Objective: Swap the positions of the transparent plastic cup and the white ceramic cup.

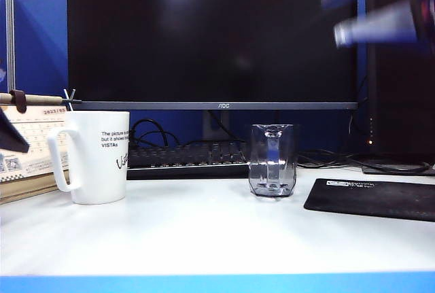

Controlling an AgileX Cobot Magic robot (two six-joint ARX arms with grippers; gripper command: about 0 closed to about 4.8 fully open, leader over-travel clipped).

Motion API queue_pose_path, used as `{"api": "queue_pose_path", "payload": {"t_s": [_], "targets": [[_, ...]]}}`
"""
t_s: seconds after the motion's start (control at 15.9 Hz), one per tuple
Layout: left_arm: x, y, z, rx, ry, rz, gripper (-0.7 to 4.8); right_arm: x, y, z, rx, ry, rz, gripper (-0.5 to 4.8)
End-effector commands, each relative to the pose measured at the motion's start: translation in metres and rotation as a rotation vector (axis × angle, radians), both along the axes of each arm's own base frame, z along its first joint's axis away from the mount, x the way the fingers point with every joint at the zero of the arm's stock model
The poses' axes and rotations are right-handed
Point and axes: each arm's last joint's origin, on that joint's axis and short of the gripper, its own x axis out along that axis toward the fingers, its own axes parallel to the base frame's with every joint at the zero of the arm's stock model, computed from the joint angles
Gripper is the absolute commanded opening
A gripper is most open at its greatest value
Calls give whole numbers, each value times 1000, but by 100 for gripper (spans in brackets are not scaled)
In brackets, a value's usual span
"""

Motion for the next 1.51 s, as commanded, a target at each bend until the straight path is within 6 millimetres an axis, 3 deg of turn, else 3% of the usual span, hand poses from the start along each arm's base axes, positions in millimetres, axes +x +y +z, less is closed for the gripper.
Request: {"api": "queue_pose_path", "payload": {"t_s": [0.06,0.19,0.25,0.38,0.5,0.69,0.82,0.88,1.32,1.51], "targets": [[1,1,1,21,-12,34,194,17,2,-21,-87,27,-20,279],[-1,3,-2,45,28,75,198,32,5,-43,-101,94,7,279],[-1,4,-4,67,47,114,244,38,7,-51,-94,104,28,279],[-1,5,-4,79,44,133,256,47,8,-62,-85,109,39,279],[1,2,1,50,-20,40,256,53,10,-70,-65,147,34,279],[3,0,6,56,-89,7,257,53,13,-69,-54,140,40,279],[3,-1,5,70,-90,-56,336,54,13,-67,-34,135,33,279],[4,-3,4,52,-90,-104,344,54,13,-66,-28,134,31,279],[22,-8,-5,67,-85,-89,361,55,13,-64,-10,134,29,279],[43,-13,5,71,-84,-89,382,55,13,-64,-8,136,29,279]]}}
